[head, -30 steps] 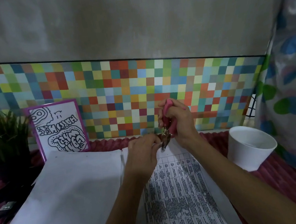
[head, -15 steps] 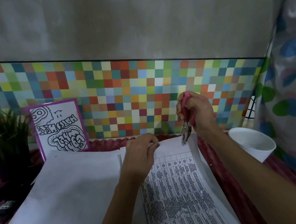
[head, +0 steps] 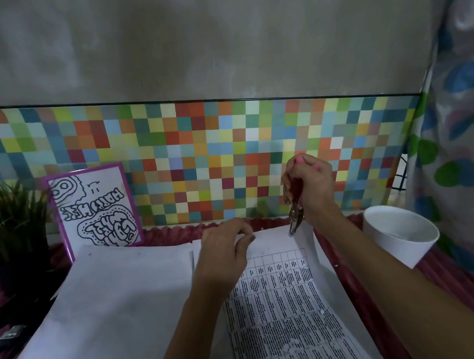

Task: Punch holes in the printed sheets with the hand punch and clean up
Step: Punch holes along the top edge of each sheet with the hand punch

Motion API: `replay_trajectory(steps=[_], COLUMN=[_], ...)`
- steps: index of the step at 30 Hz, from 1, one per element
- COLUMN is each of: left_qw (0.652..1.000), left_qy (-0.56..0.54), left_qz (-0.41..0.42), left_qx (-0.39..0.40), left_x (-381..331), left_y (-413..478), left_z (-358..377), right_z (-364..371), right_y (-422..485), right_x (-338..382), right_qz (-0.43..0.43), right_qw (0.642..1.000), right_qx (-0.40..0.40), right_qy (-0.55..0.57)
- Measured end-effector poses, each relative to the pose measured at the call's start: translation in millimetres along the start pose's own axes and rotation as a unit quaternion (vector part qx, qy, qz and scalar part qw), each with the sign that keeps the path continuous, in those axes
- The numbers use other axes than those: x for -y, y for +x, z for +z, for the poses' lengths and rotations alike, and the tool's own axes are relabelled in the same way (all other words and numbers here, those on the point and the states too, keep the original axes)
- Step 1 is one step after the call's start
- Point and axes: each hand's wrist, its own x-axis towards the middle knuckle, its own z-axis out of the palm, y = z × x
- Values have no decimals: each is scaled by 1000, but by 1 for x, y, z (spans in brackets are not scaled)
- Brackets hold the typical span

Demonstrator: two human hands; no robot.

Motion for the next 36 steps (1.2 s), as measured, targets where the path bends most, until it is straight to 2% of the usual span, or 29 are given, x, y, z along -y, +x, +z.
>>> replay_trajectory(steps=[3,6,9,17,22,26,29,33,36], left_qw=[997,990,990,997,992,982,981,984,983], left_qy=[70,128,108,11,91,151,157,141,142], left_qz=[9,27,14,-12,54,88,98,91,88], left_qx=[-2,49,89,82,61,68,62,60,78], left_x=[-17,-40,-53,-48,-56,-59,-59,-64,-66], left_y=[-2,6,19,27,24,26,30,34,33], left_z=[1,11,21,31,32,30,25,20,19], right_z=[-4,-7,-9,-18,-23,-27,-34,-35,-30], right_y=[0,-1,1,4,-1,-3,-2,-5,-4], right_x=[0,3,5,8,15,22,30,42,46], right_qz=[11,12,10,59,79,116,135,124,168], right_qw=[1000,1000,999,995,994,990,986,988,984], right_qx=[-12,-17,-26,-36,-20,-44,-49,6,26], right_qy=[12,18,31,75,73,72,81,93,46])
